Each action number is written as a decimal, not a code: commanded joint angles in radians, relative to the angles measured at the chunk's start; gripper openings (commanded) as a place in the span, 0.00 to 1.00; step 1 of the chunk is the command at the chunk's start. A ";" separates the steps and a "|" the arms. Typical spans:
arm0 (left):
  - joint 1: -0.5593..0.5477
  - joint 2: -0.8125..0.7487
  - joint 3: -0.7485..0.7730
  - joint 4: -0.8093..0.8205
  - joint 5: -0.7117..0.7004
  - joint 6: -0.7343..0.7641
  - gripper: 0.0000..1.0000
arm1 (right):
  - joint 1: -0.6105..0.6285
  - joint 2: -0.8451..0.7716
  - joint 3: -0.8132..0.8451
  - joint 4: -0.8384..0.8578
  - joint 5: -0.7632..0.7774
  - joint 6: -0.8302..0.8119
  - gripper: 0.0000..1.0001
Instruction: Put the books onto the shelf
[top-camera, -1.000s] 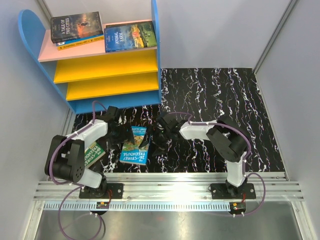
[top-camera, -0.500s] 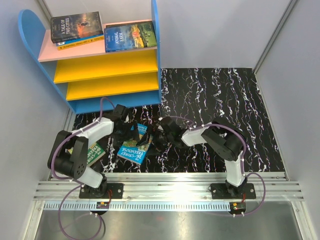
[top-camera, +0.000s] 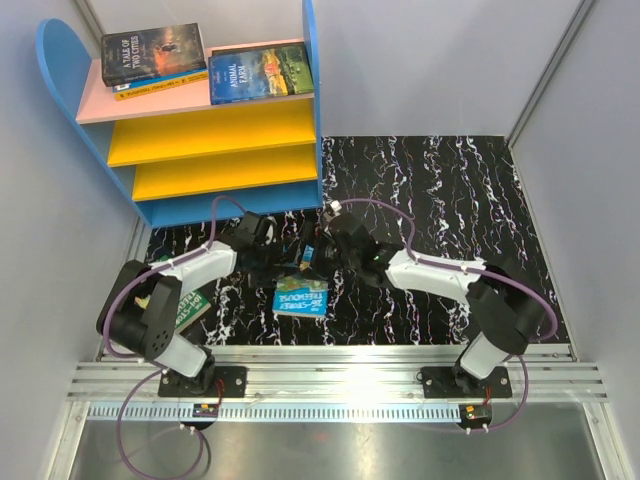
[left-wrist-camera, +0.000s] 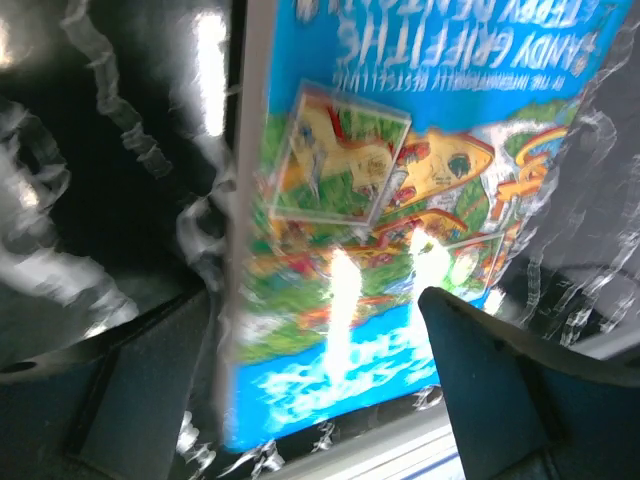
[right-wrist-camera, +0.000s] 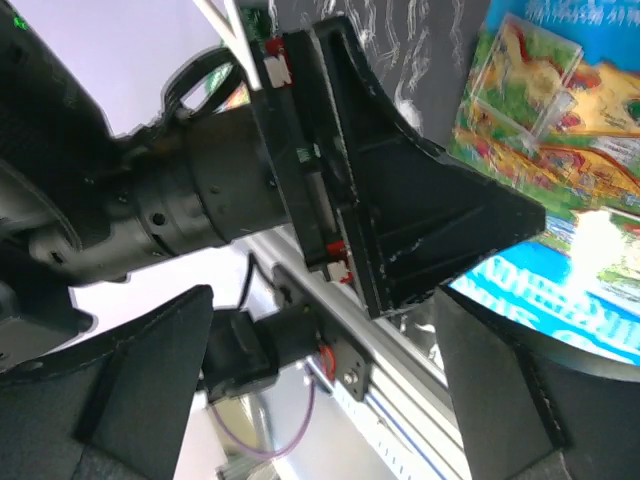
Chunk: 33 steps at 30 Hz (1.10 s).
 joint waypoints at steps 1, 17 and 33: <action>-0.060 0.128 -0.115 0.008 0.134 -0.037 0.92 | 0.005 -0.046 0.075 0.068 0.056 -0.038 0.96; -0.109 0.117 -0.130 0.078 0.131 -0.116 0.70 | -0.332 -0.392 -0.237 -0.395 0.142 -0.141 1.00; -0.186 0.192 0.050 0.040 0.080 -0.173 0.26 | -0.353 0.083 -0.358 0.088 -0.258 -0.057 0.95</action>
